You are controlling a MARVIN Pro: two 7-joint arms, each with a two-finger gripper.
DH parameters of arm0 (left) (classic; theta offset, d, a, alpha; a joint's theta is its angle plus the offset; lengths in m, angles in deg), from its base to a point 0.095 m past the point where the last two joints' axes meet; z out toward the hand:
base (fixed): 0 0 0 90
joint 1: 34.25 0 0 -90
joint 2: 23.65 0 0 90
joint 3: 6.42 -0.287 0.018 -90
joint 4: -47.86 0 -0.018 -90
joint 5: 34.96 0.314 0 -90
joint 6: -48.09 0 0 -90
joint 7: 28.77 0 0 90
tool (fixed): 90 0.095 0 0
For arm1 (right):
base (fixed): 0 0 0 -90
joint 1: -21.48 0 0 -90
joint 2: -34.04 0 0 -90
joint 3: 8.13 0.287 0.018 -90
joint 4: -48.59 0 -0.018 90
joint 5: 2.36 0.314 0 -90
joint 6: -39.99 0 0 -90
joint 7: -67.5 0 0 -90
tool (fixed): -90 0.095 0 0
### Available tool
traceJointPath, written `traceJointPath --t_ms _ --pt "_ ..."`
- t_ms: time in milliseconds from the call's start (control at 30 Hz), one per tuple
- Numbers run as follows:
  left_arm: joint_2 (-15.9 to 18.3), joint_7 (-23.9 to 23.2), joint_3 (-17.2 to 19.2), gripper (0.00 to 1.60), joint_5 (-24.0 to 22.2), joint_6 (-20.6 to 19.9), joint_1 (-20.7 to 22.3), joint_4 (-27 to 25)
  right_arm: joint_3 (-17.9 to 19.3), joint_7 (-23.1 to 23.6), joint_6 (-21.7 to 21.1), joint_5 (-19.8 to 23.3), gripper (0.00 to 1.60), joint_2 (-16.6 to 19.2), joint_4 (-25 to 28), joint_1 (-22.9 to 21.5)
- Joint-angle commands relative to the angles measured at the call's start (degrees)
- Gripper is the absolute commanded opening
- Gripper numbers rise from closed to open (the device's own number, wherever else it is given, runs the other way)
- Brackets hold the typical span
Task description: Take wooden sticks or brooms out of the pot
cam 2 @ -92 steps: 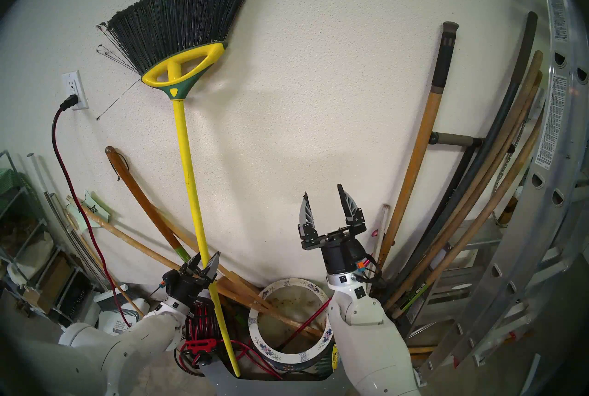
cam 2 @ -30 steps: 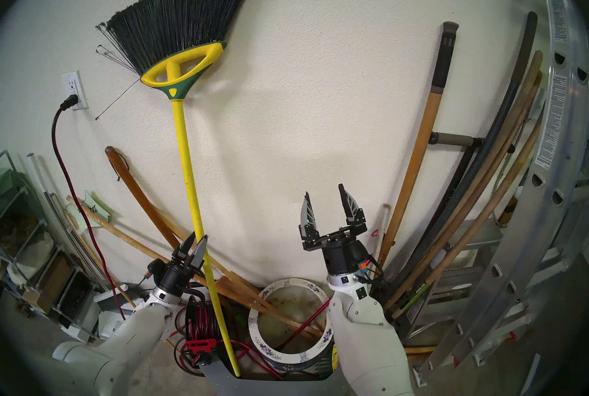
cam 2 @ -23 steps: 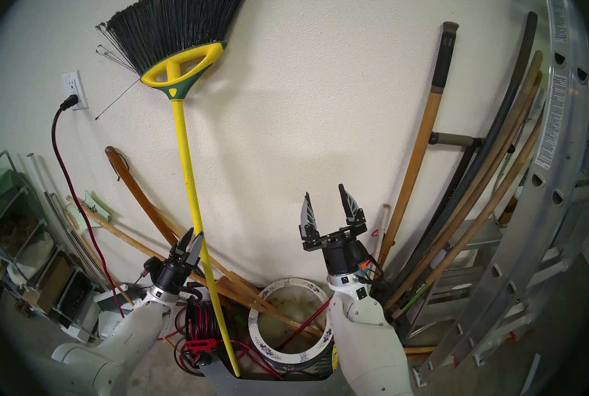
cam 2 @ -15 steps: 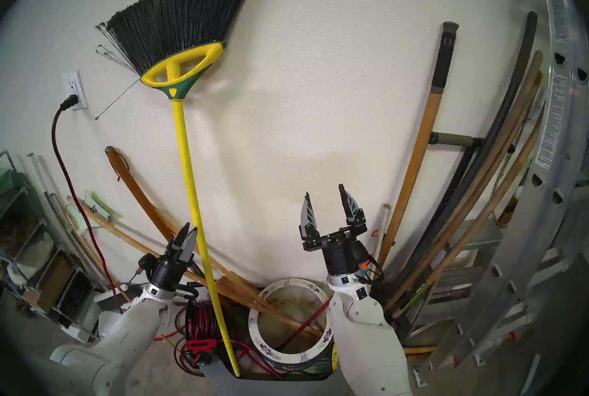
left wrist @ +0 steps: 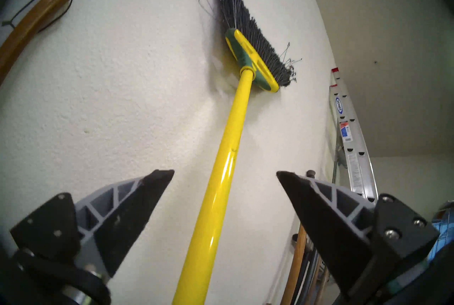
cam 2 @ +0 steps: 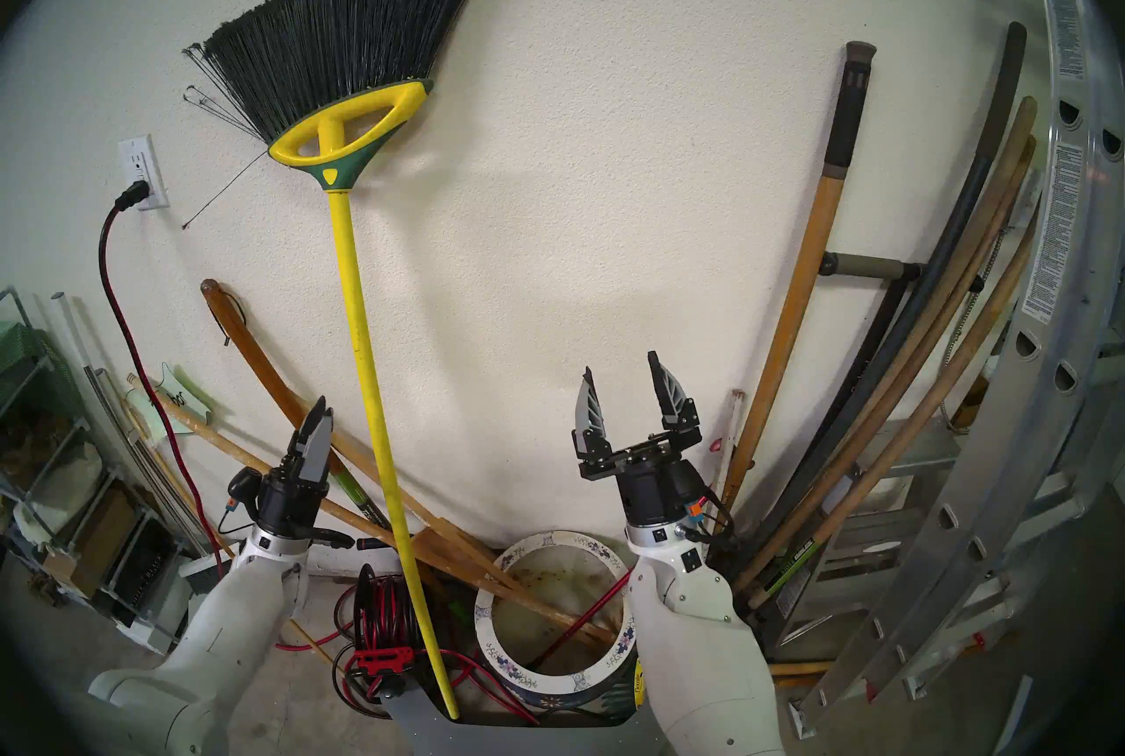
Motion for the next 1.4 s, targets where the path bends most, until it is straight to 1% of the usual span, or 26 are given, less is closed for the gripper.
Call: traceJointPath --t_ms 0,67,200,267,333,367,500,567,600,733,767,800,833,867,900,933,967,1033,1067,1100,1133,1167,1200,1267,1333,1367 --pt "1.0 -0.6 3.1 1.60 -4.1 -1.0 -3.5 -5.0 0.3 1.2 0.0 0.5 1.60 -1.0 -0.3 -0.2" --pt "0.9 -0.6 3.9 1.60 -5.0 -0.9 -4.5 -6.5 0.4 1.6 0.0 0.7 1.60 -1.1 -0.3 -0.2" --pt "0.4 -0.6 5.3 1.60 -5.3 1.7 -6.7 -10.2 0.7 2.6 0.0 1.3 1.60 -1.2 -0.5 -0.3" --pt "0.4 -0.6 5.1 1.60 -3.6 4.5 -7.9 -12.5 0.8 3.0 0.0 1.5 1.60 -1.3 -0.6 -0.4" --pt "0.2 -0.6 4.9 1.60 -3.0 5.7 -9.0 -14.6 0.9 3.3 0.0 1.7 1.60 -1.3 -0.6 -0.4" --pt "0.1 -0.6 4.6 1.60 -2.5 6.7 -9.0 -14.7 0.9 3.4 0.0 1.8 1.60 -1.3 -0.7 -0.4" --pt "-0.4 -0.6 3.9 1.60 -0.5 10.5 -10.9 -18.7 1.1 4.0 0.0 2.2 1.60 -1.4 -0.8 -0.5" --pt "-0.8 0.5 3.2 1.60 0.9 12.6 -12.4 -21.4 1.3 4.4 0.0 2.3 1.60 -1.6 -0.8 -0.5" --pt "-0.8 0.5 3.2 1.60 0.9 12.6 -12.4 -21.4 1.3 4.4 0.0 2.3 1.60 -1.6 -0.8 -0.5" --pt "-0.9 4.8 1.6 1.60 3.9 16.8 -14.7 -24.7 1.3 4.8 0.0 2.7 1.60 -1.4 -0.9 -0.6" --pt "-0.9 5.1 1.3 1.60 4.6 18.1 -15.3 -25.6 1.3 5.0 0.0 2.8 1.60 -1.5 -0.9 -0.6" --pt "-0.9 7.1 1.2 1.60 5.6 18.9 -15.8 -26.5 1.3 5.1 0.0 2.9 1.60 -1.5 -0.9 -0.6" --pt "-0.9 7.3 1.1 1.60 6.2 20.2 -16.1 -27.0 1.3 5.2 0.0 3.0 1.60 -1.5 -1.0 -0.6" --pt "-0.9 6.4 1.0 1.60 7.1 22.6 -16.6 -27.8 1.4 5.4 0.0 3.1 1.60 -1.7 -1.0 -0.6" --pt "-0.8 8.6 0.6 1.60 8.3 24.0 -17.3 -28.9 1.4 5.6 0.0 3.2 1.60 -1.6 -1.0 -0.6" --pt "-0.8 8.6 0.6 1.60 8.3 24.0 -17.3 -28.9 1.4 5.6 0.0 3.2 1.60 -1.6 -1.0 -0.6" --pt "-0.6 11.8 0.4 1.60 9.6 23.3 -17.8 -30.0 1.4 5.7 0.0 3.3 1.60 -1.5 -1.0 -0.7" --pt "-0.4 12.9 0.0 1.60 11.1 26.4 -18.6 -31.0 1.5 5.9 0.0 3.5 1.60 -1.6 -1.1 -0.7" --pt "-0.4 14.8 -0.2 1.60 12.2 26.2 -19.1 -31.8 1.5 6.0 0.0 3.6 1.60 -1.5 -1.1 -0.7" --pt "-0.3 14.3 -0.4 1.60 13.0 29.4 -19.5 -32.1 1.5 6.2 0.0 3.7 1.60 -1.6 -1.1 -0.7" --pt "-0.2 16.8 -0.6 1.60 14.4 28.6 -20.0 -33.0 1.5 6.3 0.0 3.8 1.60 -1.5 -1.2 -0.7" --pt "0.0 19.2 -0.9 1.60 16.5 29.9 -20.8 -34.1 1.5 6.5 0.0 4.0 1.60 -1.5 -1.2 -0.7" --pt "0.0 19.2 -0.9 1.60 16.5 29.9 -20.8 -34.1 1.5 6.5 0.0 4.0 1.60 -1.5 -1.2 -0.7" --pt "0.0 20.1 -1.4 1.60 18.8 33.1 -21.5 -34.9 1.6 6.8 0.0 4.2 1.60 -1.6 -1.3 -0.8" --pt "0.1 23.1 -1.7 1.60 21.5 34.2 -22.2 -35.9 1.6 7.0 0.0 4.4 1.60 -1.6 -1.3 -0.8" --pt "0.0 23.5 -1.7 1.60 22.4 34.4 -22.4 -36.2 1.6 7.1 0.0 4.4 1.60 -1.6 -1.3 -0.8"
